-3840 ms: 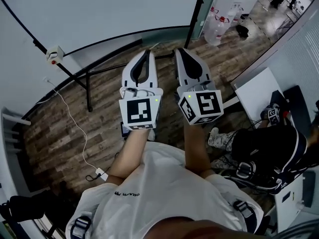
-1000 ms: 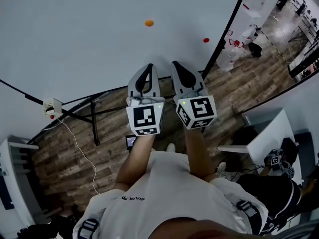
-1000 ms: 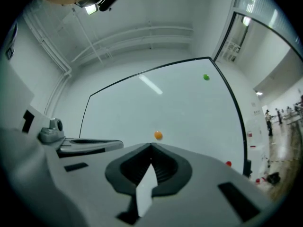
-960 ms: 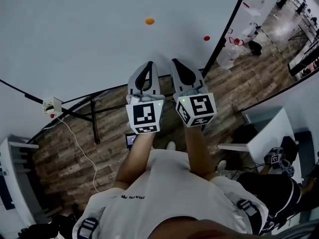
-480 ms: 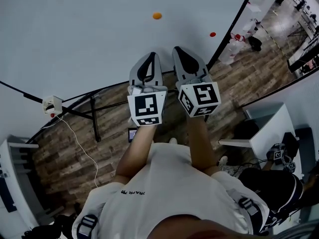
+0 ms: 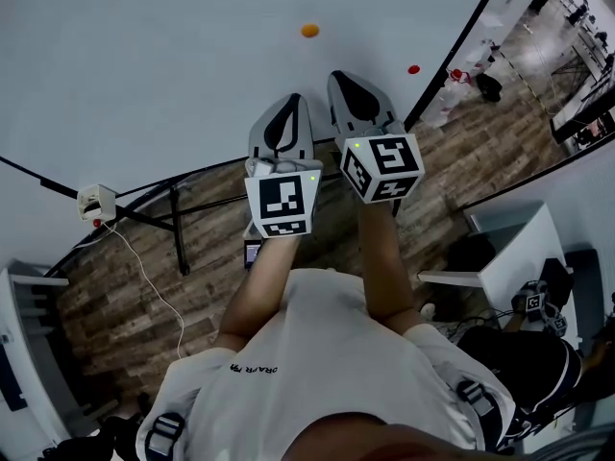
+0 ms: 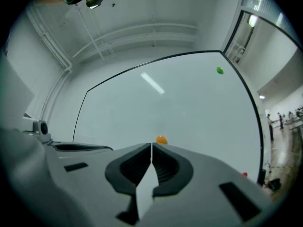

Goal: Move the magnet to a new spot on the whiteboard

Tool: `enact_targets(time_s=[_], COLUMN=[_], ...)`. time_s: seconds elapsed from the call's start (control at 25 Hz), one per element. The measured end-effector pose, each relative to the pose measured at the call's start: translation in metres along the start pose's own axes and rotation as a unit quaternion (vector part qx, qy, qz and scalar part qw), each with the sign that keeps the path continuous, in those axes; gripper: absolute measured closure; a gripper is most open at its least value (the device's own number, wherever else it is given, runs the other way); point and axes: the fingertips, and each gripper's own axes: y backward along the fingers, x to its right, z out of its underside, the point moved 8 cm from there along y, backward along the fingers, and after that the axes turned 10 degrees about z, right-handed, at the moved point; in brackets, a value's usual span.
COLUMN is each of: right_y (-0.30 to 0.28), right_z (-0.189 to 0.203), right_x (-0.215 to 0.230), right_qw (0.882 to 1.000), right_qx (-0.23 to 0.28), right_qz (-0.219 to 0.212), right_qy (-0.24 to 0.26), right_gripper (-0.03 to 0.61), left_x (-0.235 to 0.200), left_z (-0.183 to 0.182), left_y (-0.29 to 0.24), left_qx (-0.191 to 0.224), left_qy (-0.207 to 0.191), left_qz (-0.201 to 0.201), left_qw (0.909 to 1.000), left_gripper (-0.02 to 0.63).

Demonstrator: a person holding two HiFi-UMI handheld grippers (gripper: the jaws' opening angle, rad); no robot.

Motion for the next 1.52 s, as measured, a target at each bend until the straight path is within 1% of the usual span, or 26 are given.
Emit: enact_targets(time_s=[0.24, 0.32, 0.4, 0.72, 0.88, 1.0, 1.24, 1.32, 1.52], right_y=[-0.019, -0.025, -0.032, -0.051, -0.055, -0.057, -0.067, -0.071, -0.079], right_z=[0.001, 0.003, 0.005, 0.01, 0.006, 0.004, -0.001, -0.001, 0.002], right_x=[-0.004, -0.004, -0.005, -0.007, -0.004, -0.004, -0.009, -0.01, -0.009], right_qw=[1.0, 1.0, 1.0, 1.0, 1.0, 1.0, 0.999, 0.999, 0.999], right_qx=[-0.004, -0.008, -0.011, -0.015, -0.014, -0.016, -0.015, -0.018, -0.027], right_qz=[-0.005, -0.007, -0.006, 0.012, 0.018, 0.021, 0.033, 0.034, 0.045], right_qy=[0.005, 0.003, 0.003, -0.001, -0.003, 0.0, 0.006, 0.008, -0.001], right_gripper=[0.56, 0.523, 0.504, 0.477, 0.476, 0.462, 0.448, 0.433, 0.423], left_x=[-0.013, -0.015, -0.019, -0.029, -0.028, -0.028, -0.033, -0.033, -0.034], left_z=[0.0, 0.002, 0.005, 0.009, 0.005, 0.003, 0.005, 0.007, 0.008], left_y=[0.0, -0.001, -0.001, 0.001, 0.0, 0.001, 0.005, 0.006, 0.009], left_qx=[0.006, 0.005, 0.003, -0.001, 0.003, 0.003, 0.001, 0.001, -0.001], left_qy=[0.003, 0.004, 0.004, 0.0, -0.004, -0.006, -0.002, 0.0, 0.0], left_qz=[-0.008, -0.01, -0.012, -0.018, -0.017, -0.018, -0.019, -0.021, -0.025], left_qw=[0.9999, 0.9999, 0.9999, 0.9998, 0.9998, 0.9998, 0.9998, 0.9998, 0.9997], left_gripper=[0.611, 0.611, 0.611, 0.611, 0.611, 0.611, 0.611, 0.611, 0.611])
